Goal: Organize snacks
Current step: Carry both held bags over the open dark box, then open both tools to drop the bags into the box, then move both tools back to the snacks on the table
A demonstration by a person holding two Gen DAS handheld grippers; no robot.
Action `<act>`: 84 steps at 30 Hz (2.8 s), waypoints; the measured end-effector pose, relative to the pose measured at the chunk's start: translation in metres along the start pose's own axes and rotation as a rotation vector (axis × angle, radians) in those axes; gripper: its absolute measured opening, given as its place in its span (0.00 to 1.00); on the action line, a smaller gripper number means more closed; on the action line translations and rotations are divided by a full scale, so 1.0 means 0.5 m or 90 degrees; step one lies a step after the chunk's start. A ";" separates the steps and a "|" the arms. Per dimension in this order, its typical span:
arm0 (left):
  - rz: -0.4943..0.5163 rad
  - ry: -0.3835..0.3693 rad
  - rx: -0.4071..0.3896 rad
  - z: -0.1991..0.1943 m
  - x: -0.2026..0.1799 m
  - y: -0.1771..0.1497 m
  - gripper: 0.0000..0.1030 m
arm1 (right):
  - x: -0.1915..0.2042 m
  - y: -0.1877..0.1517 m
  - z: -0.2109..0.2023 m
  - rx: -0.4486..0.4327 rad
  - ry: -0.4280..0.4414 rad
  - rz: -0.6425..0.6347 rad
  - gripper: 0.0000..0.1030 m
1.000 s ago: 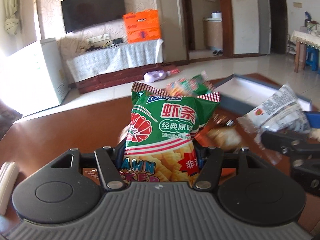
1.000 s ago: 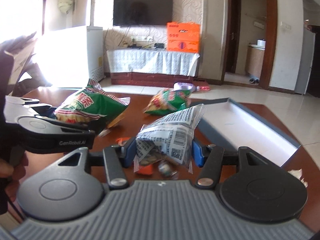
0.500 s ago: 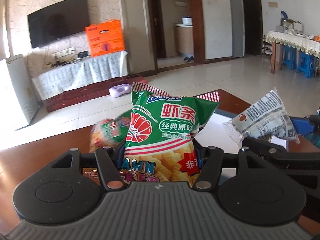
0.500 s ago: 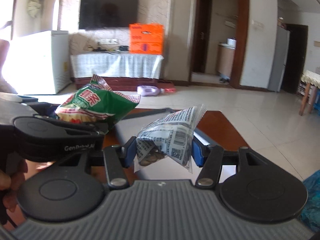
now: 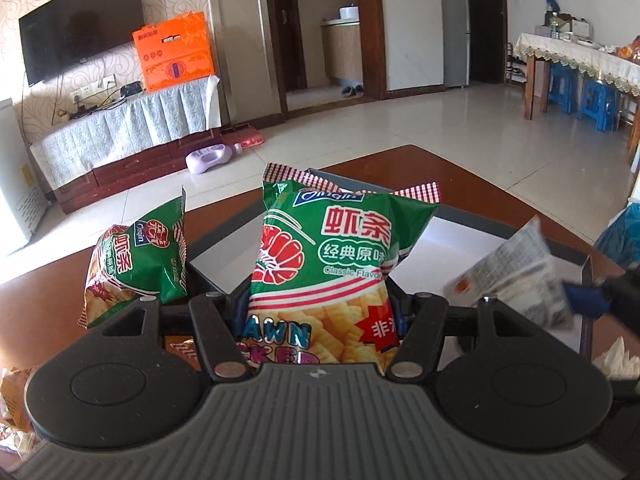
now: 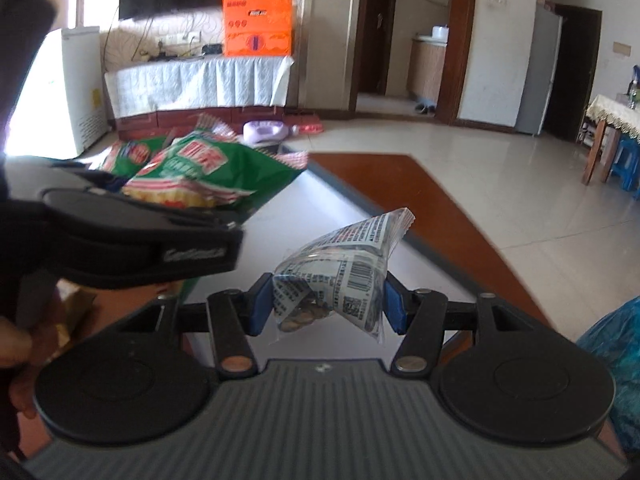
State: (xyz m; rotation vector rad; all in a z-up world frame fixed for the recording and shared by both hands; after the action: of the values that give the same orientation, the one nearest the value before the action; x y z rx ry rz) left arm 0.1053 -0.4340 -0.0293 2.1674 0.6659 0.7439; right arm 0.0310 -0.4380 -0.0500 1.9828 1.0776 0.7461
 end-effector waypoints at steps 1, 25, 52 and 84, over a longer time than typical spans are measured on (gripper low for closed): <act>0.005 0.001 0.001 -0.003 0.005 -0.009 0.65 | 0.010 -0.008 -0.002 0.007 0.005 0.001 0.57; 0.002 -0.002 -0.016 -0.216 0.042 -0.127 0.66 | 0.105 -0.085 -0.168 0.041 0.079 -0.010 0.56; 0.020 0.048 -0.007 -0.153 0.008 -0.062 0.95 | 0.051 -0.039 -0.099 0.050 0.039 -0.006 0.68; -0.026 0.106 -0.065 -0.405 0.140 -0.189 0.97 | 0.202 -0.062 -0.283 -0.061 0.099 -0.080 0.69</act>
State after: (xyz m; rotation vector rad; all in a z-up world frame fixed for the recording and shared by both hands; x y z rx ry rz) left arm -0.0046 -0.2365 0.0319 2.0082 0.7386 0.9236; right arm -0.0425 -0.2919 0.0162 1.7815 1.2220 0.8793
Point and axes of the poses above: each gripper's, at about its wrist camera, not at the fingertips, and z roughly the way its jaws point, x to its left, y to its top, the point moved 4 cm from there along z, roughly the way its jaws point, and after that the axes turned 14 degrees about z, right-handed, at the moved point
